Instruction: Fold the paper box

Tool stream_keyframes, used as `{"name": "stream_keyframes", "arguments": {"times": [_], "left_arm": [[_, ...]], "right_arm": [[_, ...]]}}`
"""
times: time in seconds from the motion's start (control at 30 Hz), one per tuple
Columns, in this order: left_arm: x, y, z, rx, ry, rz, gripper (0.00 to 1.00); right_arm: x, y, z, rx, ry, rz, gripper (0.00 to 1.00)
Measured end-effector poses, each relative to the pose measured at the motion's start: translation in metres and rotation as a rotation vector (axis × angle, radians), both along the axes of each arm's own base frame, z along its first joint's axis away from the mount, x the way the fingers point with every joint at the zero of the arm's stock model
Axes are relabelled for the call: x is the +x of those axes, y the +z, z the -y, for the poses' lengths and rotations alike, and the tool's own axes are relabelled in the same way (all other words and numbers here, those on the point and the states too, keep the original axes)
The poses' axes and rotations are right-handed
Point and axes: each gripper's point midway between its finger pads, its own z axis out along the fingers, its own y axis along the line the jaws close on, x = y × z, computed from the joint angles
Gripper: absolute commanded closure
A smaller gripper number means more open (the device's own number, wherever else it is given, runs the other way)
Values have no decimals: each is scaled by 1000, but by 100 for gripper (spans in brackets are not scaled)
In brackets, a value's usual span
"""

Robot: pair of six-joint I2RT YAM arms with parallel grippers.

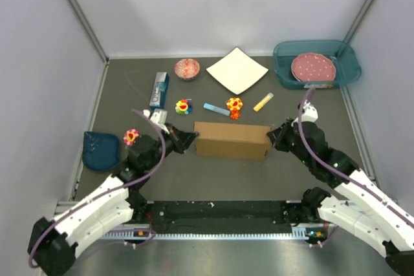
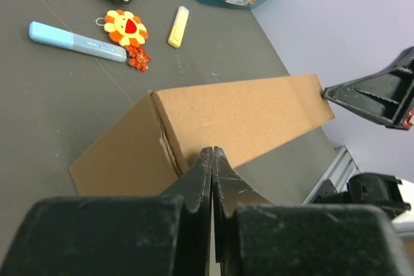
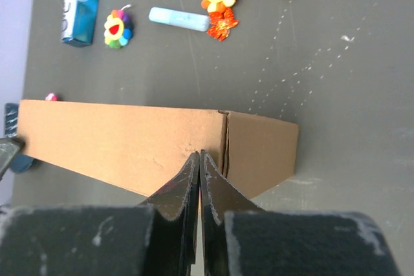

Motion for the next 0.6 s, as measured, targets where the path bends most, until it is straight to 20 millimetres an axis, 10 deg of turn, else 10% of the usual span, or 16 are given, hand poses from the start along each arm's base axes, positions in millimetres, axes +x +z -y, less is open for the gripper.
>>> {"name": "stream_keyframes", "arguments": {"times": [0.33, 0.43, 0.6], "left_arm": [[-68, -8, -10, 27, -158, 7, 100], [-93, -27, -7, 67, -230, -29, 60], [-105, -43, -25, 74, -184, -56, 43]], "right_arm": [[-50, -3, -17, 128, 212, -55, 83], [-68, -4, -23, 165, 287, -79, 59], [-89, 5, -15, 214, 319, -54, 41]]}}
